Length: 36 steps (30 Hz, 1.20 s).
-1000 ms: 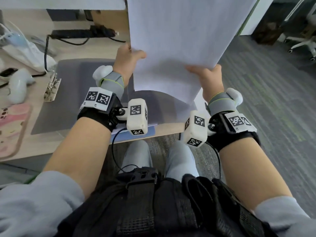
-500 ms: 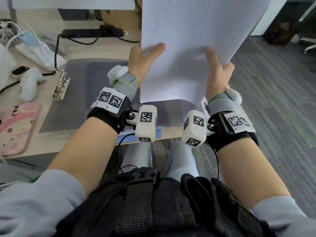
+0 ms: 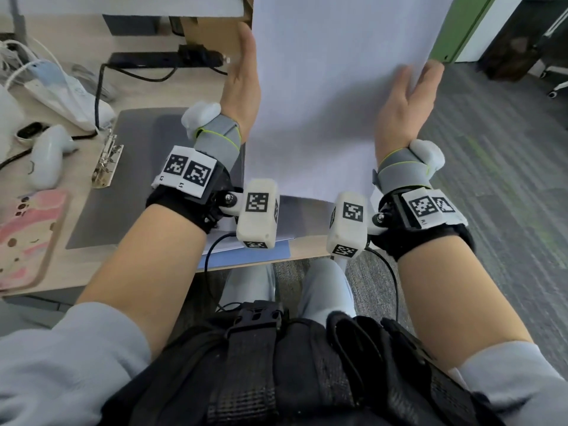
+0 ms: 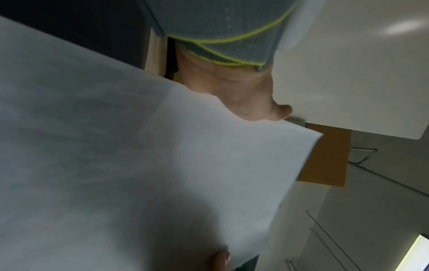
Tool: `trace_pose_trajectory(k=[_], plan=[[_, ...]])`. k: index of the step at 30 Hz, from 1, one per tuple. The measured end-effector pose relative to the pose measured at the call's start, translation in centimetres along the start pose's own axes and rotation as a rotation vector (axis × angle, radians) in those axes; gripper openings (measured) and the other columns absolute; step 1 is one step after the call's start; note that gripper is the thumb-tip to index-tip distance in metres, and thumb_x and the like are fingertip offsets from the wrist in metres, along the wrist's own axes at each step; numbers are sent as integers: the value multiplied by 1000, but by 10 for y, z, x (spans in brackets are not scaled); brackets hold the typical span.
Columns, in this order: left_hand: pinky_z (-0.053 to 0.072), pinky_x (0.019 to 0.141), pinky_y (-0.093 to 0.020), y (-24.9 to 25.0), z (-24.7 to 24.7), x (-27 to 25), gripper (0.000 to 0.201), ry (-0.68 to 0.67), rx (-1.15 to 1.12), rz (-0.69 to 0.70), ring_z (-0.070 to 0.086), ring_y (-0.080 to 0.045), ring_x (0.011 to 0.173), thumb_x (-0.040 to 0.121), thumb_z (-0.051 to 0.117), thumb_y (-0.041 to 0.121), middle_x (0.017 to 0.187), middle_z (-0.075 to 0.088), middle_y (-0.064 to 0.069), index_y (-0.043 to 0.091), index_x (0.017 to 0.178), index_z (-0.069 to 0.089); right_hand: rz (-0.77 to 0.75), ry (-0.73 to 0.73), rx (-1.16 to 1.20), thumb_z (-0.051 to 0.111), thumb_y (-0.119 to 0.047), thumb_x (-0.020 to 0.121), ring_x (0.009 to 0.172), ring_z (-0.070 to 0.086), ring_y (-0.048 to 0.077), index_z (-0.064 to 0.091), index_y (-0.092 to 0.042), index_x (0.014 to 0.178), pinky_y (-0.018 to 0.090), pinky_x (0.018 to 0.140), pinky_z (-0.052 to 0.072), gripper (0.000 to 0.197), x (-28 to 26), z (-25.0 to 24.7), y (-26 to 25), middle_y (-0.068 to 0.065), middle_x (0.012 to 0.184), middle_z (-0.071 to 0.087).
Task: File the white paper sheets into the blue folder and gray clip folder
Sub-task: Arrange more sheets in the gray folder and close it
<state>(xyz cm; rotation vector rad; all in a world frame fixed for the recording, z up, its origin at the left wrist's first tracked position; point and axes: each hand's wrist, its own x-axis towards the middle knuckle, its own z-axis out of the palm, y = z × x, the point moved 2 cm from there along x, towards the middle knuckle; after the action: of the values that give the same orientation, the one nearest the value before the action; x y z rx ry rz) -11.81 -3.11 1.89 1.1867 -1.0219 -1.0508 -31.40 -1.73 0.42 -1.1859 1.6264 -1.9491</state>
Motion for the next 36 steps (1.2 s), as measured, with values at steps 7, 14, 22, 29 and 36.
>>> trace_pose_trajectory(k=[7,14,22,29,36], plan=[[32,58,-15,-53,-12,30,33,-81,474,-106,33,-15,75,101,27,24,73,32,10,29,68,28,210,-267,-445,34,-9,96,82,44,25,53,-4,110,31,64,27,24,7,18,39,9,91,52],[38,53,-21,-100,-34,45,27,-161,717,-346,37,-23,62,85,54,11,66,43,-9,11,60,45,481,-463,-693,37,-4,90,76,34,25,40,-10,58,32,47,22,33,1,23,93,9,60,40],[58,74,-42,-109,-36,50,49,-94,614,-346,64,-29,95,77,69,7,122,54,-7,12,123,51,587,-438,-612,42,-16,93,116,56,27,52,-20,133,28,91,45,41,2,24,107,9,131,57],[59,69,-40,-108,-35,59,46,-65,646,-292,62,-24,83,78,67,4,107,44,3,12,121,53,572,-453,-597,42,-15,94,118,56,27,52,-20,134,29,94,45,42,4,33,106,7,133,56],[60,59,-34,-111,-38,67,46,-27,690,-298,64,-23,74,73,70,7,106,56,0,16,118,59,553,-511,-664,40,-13,95,109,57,27,50,-20,136,27,88,45,43,10,41,113,8,133,56]])
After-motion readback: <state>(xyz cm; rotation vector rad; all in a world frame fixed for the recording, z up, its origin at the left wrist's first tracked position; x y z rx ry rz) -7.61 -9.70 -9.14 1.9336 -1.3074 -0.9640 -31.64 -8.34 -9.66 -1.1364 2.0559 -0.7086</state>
